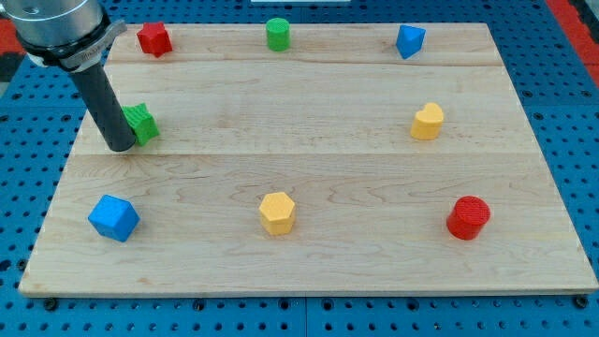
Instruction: Place your arm right to the yellow heart
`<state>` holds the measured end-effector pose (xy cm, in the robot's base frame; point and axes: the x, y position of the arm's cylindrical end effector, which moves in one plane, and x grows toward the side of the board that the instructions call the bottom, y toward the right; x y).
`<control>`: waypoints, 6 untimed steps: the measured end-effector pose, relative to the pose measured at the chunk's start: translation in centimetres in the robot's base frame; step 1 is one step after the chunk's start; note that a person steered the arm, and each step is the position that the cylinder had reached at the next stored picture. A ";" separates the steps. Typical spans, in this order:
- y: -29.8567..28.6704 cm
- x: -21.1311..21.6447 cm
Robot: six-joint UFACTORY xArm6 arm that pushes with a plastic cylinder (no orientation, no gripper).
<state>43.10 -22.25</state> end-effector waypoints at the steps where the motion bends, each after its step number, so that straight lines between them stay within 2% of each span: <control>1: 0.2 0.2; 3: 3.6 0.6; 5: 15.0 0.6; 6: 18.2 0.1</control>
